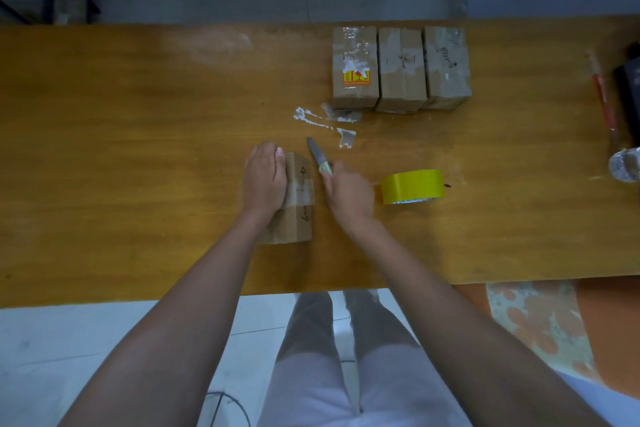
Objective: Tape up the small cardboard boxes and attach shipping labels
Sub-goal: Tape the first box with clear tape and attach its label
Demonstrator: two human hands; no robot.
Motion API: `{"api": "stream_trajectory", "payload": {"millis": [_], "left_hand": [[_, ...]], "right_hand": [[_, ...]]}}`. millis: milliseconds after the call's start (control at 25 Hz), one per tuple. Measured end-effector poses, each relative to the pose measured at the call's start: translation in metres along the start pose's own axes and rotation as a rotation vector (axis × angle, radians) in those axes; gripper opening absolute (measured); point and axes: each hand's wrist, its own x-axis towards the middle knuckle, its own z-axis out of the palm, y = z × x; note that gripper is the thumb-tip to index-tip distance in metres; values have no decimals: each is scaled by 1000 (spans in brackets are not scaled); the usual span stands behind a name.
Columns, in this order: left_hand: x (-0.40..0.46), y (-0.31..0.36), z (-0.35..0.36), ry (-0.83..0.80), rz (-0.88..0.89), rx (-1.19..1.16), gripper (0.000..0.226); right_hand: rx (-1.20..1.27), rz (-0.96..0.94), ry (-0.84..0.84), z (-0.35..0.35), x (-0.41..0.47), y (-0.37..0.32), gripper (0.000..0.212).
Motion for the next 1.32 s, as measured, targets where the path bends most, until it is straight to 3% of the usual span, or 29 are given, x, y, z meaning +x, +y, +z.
{"api": "stream_trajectory", "payload": {"millis": [240, 360, 480, 680, 800, 920, 1040, 1200, 1320], "left_hand": [[0, -9, 0, 4, -4, -62, 30], [0, -10, -1, -3, -1, -76, 32], [1, -8, -2, -3, -5, -69, 32], [0, -7, -1, -2, -5, -59, 31], [1, -7, -1, -5, -17, -51, 31], [0, -9, -2, -3, -54, -78, 30], [0, -8, -1, 3, -68, -60, 30], [0, -7, -1, 8, -51, -71, 29], [0, -8, -1, 14, -43, -90, 29]], "right_hand": [[-49, -5, 20, -10, 52, 4, 30], [348, 65, 128, -12, 28, -5, 29], [825, 232, 39, -7, -26, -12, 35], [1104, 328, -31, 9, -48, -12, 21], [1115, 365, -23, 11, -44, -12, 14], [1082, 517, -8, 15, -50, -5, 12], [1186, 485, -55, 16, -57, -8, 5], [1250, 495, -98, 14, -45, -23, 46], [1174, 513, -156, 21, -31, -37, 52]]}}
